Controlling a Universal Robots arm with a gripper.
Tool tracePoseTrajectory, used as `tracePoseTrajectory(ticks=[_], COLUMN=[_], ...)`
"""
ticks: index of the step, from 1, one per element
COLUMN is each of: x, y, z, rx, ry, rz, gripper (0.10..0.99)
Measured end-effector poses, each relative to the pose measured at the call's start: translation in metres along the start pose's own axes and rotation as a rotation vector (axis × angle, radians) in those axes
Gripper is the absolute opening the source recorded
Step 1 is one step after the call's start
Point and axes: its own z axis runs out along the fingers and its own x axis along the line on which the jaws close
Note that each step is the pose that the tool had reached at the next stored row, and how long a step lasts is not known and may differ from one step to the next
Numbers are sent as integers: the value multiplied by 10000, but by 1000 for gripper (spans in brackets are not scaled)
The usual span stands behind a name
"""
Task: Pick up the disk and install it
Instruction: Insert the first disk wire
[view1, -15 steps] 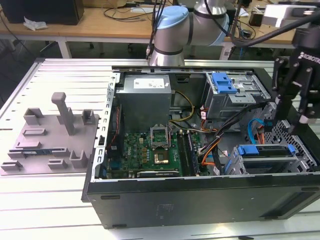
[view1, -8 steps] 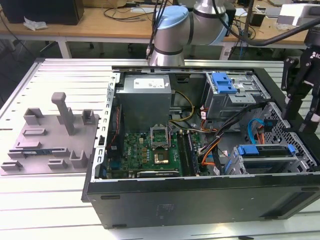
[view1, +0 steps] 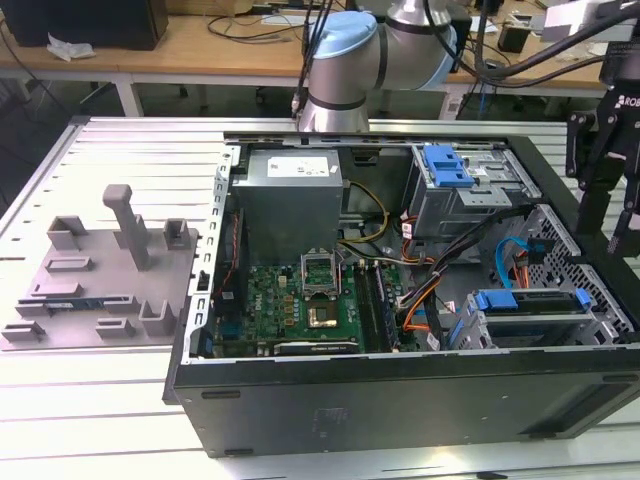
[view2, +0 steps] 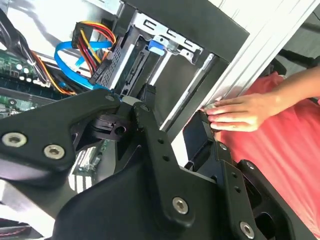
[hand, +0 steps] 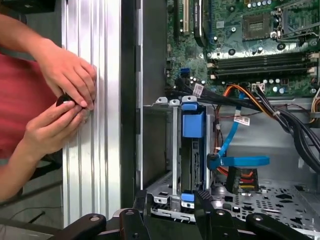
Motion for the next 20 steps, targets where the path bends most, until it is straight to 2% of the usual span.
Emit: tracePoseTrajectory(ticks=[4, 6, 8, 9, 11, 12, 13, 14, 17, 19, 20], x=[-26, -60, -149, -188, -268, -311, -375, -382, -384, -387, -399], y=[1, 27, 48, 50, 54, 56, 56, 56, 56, 56, 56], z=[-6, 13, 14, 6, -14, -25, -35, -32, -28, -21, 5], rx=[75, 53, 55, 57, 64, 73, 81, 67, -63, -190, -203], ry=[-20, -17, 25, 67, 254, 428, 534, 536, 530, 510, 513], rz=[459, 531, 533, 533, 532, 530, 524, 563, 884, 1173, 1205], gripper=[502, 502, 502, 502, 502, 502, 502, 502, 502, 502, 502])
